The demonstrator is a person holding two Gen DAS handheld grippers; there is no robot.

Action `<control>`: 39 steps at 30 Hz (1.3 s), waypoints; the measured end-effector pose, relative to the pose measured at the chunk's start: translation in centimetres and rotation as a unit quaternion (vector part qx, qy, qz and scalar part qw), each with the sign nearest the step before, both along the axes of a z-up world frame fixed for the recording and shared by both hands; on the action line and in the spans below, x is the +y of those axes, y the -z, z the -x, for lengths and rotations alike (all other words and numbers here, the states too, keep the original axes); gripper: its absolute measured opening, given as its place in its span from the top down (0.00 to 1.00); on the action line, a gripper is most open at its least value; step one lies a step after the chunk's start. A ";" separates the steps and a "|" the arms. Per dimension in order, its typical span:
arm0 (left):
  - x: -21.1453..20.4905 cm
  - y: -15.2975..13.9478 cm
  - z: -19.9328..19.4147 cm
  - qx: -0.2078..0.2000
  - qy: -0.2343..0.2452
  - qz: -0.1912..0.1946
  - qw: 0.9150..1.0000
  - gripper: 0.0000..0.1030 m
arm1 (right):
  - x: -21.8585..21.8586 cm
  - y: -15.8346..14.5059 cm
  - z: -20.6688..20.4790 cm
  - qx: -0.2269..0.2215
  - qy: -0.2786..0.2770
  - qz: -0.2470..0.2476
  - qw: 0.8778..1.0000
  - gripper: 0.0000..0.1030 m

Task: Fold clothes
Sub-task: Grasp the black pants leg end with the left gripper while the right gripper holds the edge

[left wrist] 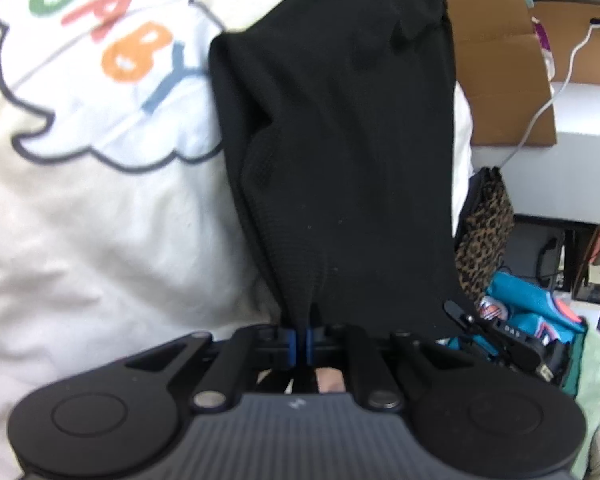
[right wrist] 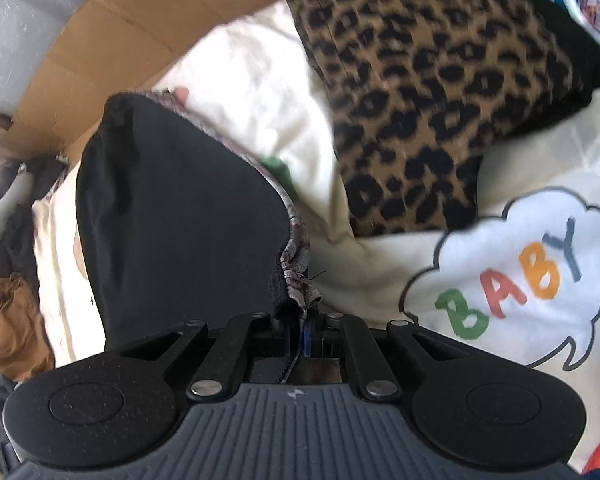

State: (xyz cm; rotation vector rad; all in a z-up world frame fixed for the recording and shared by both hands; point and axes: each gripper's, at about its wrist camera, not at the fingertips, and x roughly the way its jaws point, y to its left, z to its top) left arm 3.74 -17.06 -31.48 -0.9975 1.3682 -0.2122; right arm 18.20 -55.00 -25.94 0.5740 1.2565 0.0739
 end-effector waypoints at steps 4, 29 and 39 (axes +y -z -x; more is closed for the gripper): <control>0.1 -2.5 -0.6 0.001 0.015 0.001 1.000 0.96 | -0.1 -0.8 2.0 0.006 0.064 -0.010 0.998 0.97; 14.4 -16.7 0.6 0.021 0.041 -0.068 0.997 0.96 | 7.5 -13.3 18.7 -0.029 0.245 -0.138 0.959 0.97; 16.8 -20.9 5.5 0.034 0.029 -0.060 0.997 0.96 | 8.5 -17.1 25.0 -0.013 0.253 -0.120 0.960 0.97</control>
